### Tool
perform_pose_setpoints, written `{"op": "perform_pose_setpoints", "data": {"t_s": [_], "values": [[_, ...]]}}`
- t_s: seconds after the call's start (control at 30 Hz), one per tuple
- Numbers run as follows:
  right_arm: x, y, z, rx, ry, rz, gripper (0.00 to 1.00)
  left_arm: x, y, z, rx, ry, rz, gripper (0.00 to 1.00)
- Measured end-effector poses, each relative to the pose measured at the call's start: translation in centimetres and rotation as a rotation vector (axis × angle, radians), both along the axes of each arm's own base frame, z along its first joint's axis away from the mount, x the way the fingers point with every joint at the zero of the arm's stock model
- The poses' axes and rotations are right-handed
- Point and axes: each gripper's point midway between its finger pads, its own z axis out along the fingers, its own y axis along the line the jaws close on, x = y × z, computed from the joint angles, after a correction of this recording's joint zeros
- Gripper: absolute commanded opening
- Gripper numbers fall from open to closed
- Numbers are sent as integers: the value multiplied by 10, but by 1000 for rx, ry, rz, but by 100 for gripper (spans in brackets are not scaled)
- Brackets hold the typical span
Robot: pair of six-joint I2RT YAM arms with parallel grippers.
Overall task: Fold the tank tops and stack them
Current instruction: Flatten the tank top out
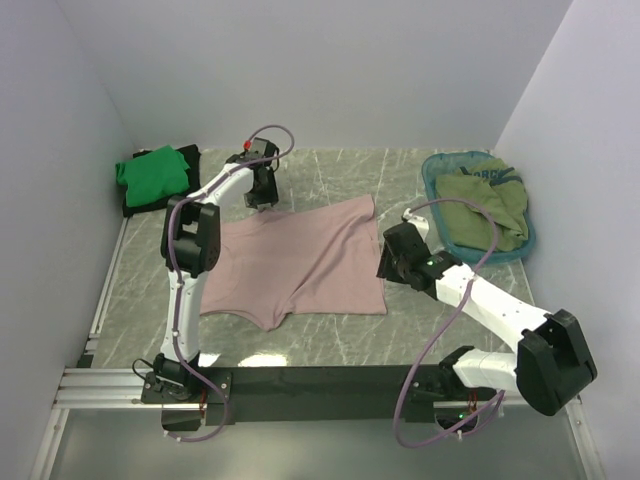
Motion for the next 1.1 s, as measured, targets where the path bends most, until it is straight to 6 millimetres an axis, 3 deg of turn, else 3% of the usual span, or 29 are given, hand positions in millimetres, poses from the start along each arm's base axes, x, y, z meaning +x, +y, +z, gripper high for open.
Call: {"op": "perform_pose_setpoints", "data": {"t_s": [0.33, 0.53, 0.67, 0.73, 0.93, 1.1], "values": [[-13, -4, -27, -11, 64, -5, 48, 3, -8, -9, -38, -7, -34, 41], [-16, 3, -31, 10, 73, 11, 48, 5, -9, -9, -57, -10, -36, 25], [-32, 2, -43, 11, 107, 23, 48, 5, -8, -9, -65, -8, -34, 5], [-40, 0, -50, 8, 125, 23, 48, 5, -8, -9, -70, -7, -30, 1], [-55, -2, -64, 12, 163, 19, 48, 7, -9, -8, -78, -11, -32, 1], [-59, 4, -65, 29, 167, 30, 48, 7, -9, -8, -79, -13, -28, 1]]}}
